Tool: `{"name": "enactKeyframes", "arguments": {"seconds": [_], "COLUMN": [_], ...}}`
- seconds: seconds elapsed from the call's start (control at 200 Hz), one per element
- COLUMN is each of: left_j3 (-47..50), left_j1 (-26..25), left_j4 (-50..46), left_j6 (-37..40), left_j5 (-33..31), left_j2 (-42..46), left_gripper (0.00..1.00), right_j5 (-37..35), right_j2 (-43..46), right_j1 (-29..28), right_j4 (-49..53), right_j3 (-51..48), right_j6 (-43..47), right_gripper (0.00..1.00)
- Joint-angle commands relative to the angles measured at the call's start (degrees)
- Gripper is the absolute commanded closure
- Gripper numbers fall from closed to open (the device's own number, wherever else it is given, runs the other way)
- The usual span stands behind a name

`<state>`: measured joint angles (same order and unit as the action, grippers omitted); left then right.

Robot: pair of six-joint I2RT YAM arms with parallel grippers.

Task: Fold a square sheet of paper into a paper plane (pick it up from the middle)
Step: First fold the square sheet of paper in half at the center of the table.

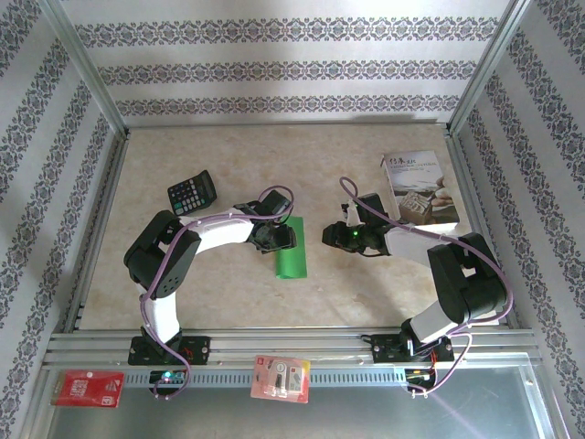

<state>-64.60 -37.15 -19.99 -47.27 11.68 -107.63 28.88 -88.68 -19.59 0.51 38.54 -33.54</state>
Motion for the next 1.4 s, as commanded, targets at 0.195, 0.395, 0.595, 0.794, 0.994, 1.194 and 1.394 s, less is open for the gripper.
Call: {"name": "enactKeyframes", "arguments": {"seconds": [0.195,0.395,0.595,0.794,0.994,1.194,1.394], "left_j3": [1.99,1.4,1.27,1.49,1.47,1.58,1.84], "left_j1": [1.41,1.33,1.32,1.28,1.24,1.28,1.27], "left_j4": [-1.34,-2.44,-2.51,-2.53,-2.25,-2.18,-1.98], "left_j6": [3.91,4.74,4.64,4.3,4.29,4.28,4.17], "left_j5": [-13.17,-13.8,-14.12,-14.59,-14.5,-14.41,-14.45], "left_j2": [-7.5,-7.67,-7.77,-7.43,-7.5,-7.71,-7.77], "left_gripper": [0.51,0.5,0.5,0.51,0.52,0.52,0.52], "right_j5": [0.8,0.91,1.0,1.09,1.08,1.41,2.85], "right_j2": [-0.59,-0.7,-0.61,-0.54,-0.28,-0.23,-0.53], "right_j1": [0.66,0.72,0.78,0.75,0.72,0.78,0.02], "right_j4": [0.48,0.45,0.57,0.71,0.67,0.47,-0.71], "right_j3": [1.0,1.09,1.09,1.08,0.92,1.09,1.27], "right_j6": [1.18,1.06,1.05,1.11,1.04,0.75,-1.07], "right_gripper": [0.63,0.63,0.63,0.63,0.63,0.63,0.68]}}
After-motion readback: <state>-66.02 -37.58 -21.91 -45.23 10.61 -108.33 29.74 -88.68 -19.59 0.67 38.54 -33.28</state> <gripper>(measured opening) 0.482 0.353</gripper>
